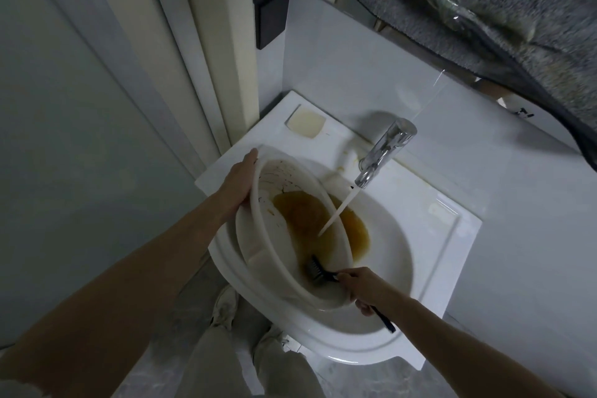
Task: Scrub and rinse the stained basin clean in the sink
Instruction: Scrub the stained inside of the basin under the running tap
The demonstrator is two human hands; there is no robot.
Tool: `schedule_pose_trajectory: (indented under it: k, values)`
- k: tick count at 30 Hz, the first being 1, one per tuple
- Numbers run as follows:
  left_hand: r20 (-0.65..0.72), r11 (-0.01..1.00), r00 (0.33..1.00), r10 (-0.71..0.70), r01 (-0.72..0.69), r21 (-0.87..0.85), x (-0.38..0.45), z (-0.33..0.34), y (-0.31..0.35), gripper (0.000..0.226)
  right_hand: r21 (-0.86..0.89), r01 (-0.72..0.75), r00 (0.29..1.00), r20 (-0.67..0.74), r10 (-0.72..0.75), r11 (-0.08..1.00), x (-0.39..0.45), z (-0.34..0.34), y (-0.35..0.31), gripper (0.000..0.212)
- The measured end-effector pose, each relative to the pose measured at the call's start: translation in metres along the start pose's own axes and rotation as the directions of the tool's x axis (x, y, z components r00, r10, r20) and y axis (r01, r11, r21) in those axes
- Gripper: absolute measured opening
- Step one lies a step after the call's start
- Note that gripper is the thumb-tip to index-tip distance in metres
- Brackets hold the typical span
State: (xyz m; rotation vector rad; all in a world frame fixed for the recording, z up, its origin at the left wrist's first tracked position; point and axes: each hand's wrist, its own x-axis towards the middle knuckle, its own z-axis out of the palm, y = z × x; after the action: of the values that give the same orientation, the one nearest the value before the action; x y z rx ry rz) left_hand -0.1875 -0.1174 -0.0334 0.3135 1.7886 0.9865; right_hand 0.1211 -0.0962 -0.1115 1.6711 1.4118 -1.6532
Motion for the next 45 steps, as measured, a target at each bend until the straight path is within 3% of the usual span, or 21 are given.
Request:
schedule_pose_trajectory:
  k: [5, 10, 13, 15, 17, 20, 23, 26, 28, 30, 32, 33, 35, 37, 41, 43, 45]
  values:
    - [0.011, 0.978, 0.987, 0.161, -0.161, 0.131, -0.025, 0.006, -0.010, 0.030, 0.087, -0.101, 0.983, 0.160, 0.086, 0.991, -0.031, 0.012, -0.017, 0.027]
    - [-0.057, 0.917, 0.933, 0.354, -0.335, 0.215, -0.047, 0.018, -0.031, 0.070, 0.106, -0.131, 0.966, 0.238, 0.102, 0.986, -0.042, 0.016, -0.022, 0.030]
    - [-0.106, 0.897, 0.914, 0.392, -0.354, 0.266, -0.049, 0.024, -0.041, 0.074, -0.070, 0.019, 0.979, 0.204, -0.005, 0.997, -0.039, 0.011, -0.018, 0.028]
    - [-0.098, 0.906, 0.930, 0.355, -0.316, 0.281, -0.045, 0.025, -0.032, 0.066, -0.381, 0.223, 0.972, 0.156, -0.175, 0.897, -0.025, -0.001, -0.016, 0.028]
    - [-0.048, 0.917, 0.951, 0.305, -0.279, 0.286, -0.039, 0.023, -0.018, 0.057, -0.662, 0.336, 0.924, 0.092, -0.372, 0.670, -0.004, -0.018, -0.017, 0.032]
    - [0.040, 0.931, 0.979, 0.199, -0.201, 0.303, -0.027, 0.017, -0.001, 0.057, -0.863, 0.216, 0.850, -0.064, -0.522, 0.457, 0.020, -0.040, -0.023, 0.033]
    - [0.058, 0.924, 0.986, 0.155, -0.166, 0.345, -0.014, 0.007, 0.005, 0.054, -0.936, 0.160, 0.809, -0.057, -0.585, 0.312, 0.029, -0.041, -0.020, 0.042]
    - [0.066, 0.923, 0.988, 0.143, -0.157, 0.350, -0.005, 0.004, 0.012, 0.045, -0.843, 0.427, 0.806, 0.190, -0.561, 0.328, 0.027, -0.034, -0.014, 0.036]
    - [0.091, 0.925, 0.987, 0.130, -0.154, 0.347, -0.001, 0.006, 0.017, 0.046, -0.828, 0.493, 0.788, 0.296, -0.540, 0.266, 0.029, -0.035, -0.019, 0.036]
    - [0.114, 0.926, 0.986, 0.118, -0.151, 0.345, 0.002, 0.006, 0.020, 0.046, -0.877, 0.384, 0.793, 0.153, -0.590, 0.289, 0.038, -0.039, -0.026, 0.037]
    - [0.121, 0.925, 0.987, 0.107, -0.143, 0.351, 0.002, 0.006, 0.022, 0.043, -0.864, 0.254, 0.759, -0.101, -0.643, 0.435, 0.049, -0.036, -0.028, 0.035]
    - [0.117, 0.926, 0.988, 0.104, -0.139, 0.351, 0.002, 0.006, 0.022, 0.041, -0.806, 0.267, 0.766, -0.155, -0.624, 0.528, 0.054, -0.030, -0.027, 0.034]
    - [0.109, 0.934, 0.989, 0.100, -0.131, 0.334, 0.003, 0.006, 0.022, 0.040, -0.622, 0.367, 0.838, -0.102, -0.537, 0.691, 0.060, -0.010, -0.029, 0.032]
    - [0.095, 0.943, 0.991, 0.096, -0.122, 0.310, 0.004, 0.008, 0.020, 0.042, -0.470, 0.418, 0.866, -0.051, -0.497, 0.778, 0.059, 0.015, -0.028, 0.029]
    - [0.081, 0.939, 0.992, 0.099, -0.120, 0.322, 0.006, 0.009, 0.023, 0.040, -0.392, 0.541, 0.808, -0.006, -0.590, 0.744, 0.038, 0.032, -0.025, 0.031]
    - [0.079, 0.939, 0.992, 0.101, -0.121, 0.321, 0.006, 0.009, 0.024, 0.042, -0.460, 0.537, 0.820, 0.086, -0.566, 0.707, 0.037, 0.020, -0.016, 0.032]
    - [0.077, 0.937, 0.991, 0.111, -0.130, 0.325, 0.005, 0.010, 0.024, 0.044, -0.533, 0.477, 0.851, 0.080, -0.519, 0.699, 0.045, 0.010, -0.011, 0.032]
